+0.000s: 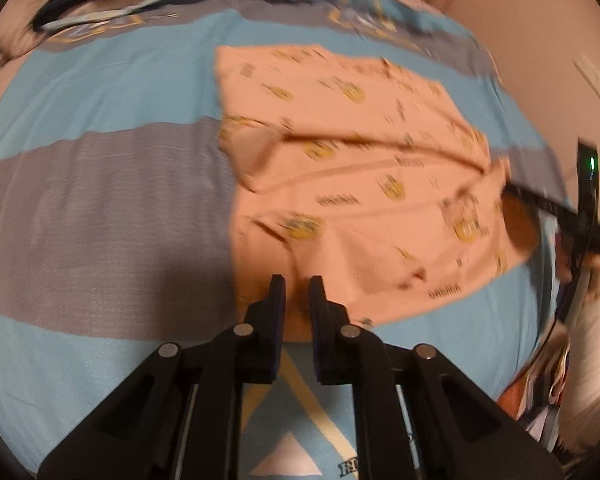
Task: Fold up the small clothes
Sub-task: 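Grasp the folded onesie edge with the left gripper while the right gripper grasps beside it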
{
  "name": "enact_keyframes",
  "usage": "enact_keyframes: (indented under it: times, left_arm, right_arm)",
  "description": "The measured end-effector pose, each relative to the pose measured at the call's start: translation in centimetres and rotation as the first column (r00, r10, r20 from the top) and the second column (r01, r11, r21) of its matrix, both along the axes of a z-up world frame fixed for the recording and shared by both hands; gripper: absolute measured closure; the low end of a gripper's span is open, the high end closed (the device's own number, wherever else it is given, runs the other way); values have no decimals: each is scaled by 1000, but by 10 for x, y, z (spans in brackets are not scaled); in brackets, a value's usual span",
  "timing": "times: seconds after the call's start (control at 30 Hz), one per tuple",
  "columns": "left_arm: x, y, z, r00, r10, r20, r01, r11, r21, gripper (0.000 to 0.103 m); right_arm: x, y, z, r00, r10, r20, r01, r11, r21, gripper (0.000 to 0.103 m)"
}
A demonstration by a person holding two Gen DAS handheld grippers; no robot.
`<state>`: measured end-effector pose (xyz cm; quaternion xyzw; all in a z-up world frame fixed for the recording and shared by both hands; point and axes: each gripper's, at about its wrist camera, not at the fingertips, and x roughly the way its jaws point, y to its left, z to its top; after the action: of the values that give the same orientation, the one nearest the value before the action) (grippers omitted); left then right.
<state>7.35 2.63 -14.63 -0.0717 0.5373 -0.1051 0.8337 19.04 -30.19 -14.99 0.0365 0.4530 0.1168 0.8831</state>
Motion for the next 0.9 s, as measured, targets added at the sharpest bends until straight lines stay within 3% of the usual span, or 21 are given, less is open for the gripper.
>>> enact_keyframes:
  times: [0.1, 0.17, 0.4, 0.53, 0.7, 0.8, 0.83, 0.9]
  left_arm:
    - [2, -12, -6, 997, -67, -37, 68, 998, 10, 93]
    - [6, -14, -13, 996, -59, -72, 63, 997, 51, 91]
    - [-1, 2, -5, 995, -23, -98, 18, 999, -50, 91]
    - [3, -3, -14, 990, -39, -133, 27, 995, -95, 82]
    - [15, -8, -18, 991, -28, -134, 11, 992, -125, 79]
    - [24, -7, -23, 989, -39, -142, 15, 986, -166, 83]
    - [25, -5, -23, 989, -30, -147, 4, 985, -175, 95]
    - [30, 0, -21, 992, -8, -126, -19, 977, -214, 97]
  right_arm:
    - [-3, 7, 2, 1000, 20, 14, -19, 999, -33, 82]
    - [-4, 7, 3, 1000, 23, 20, -22, 999, -44, 84]
    - [-9, 0, 4, 1000, 5, 11, -5, 1000, -17, 84]
    - [-9, 0, 3, 1000, -6, 1, 6, 1000, -9, 84]
    - [-10, 1, 2, 1000, -13, 0, 13, 1000, -3, 84]
    - [-10, 0, 1, 1000, -13, -1, 13, 1000, 0, 84]
    - [-10, 0, 1, 1000, -13, -1, 13, 1000, 2, 84]
    - [-10, -1, 1, 1000, -14, -2, 14, 1000, 5, 84]
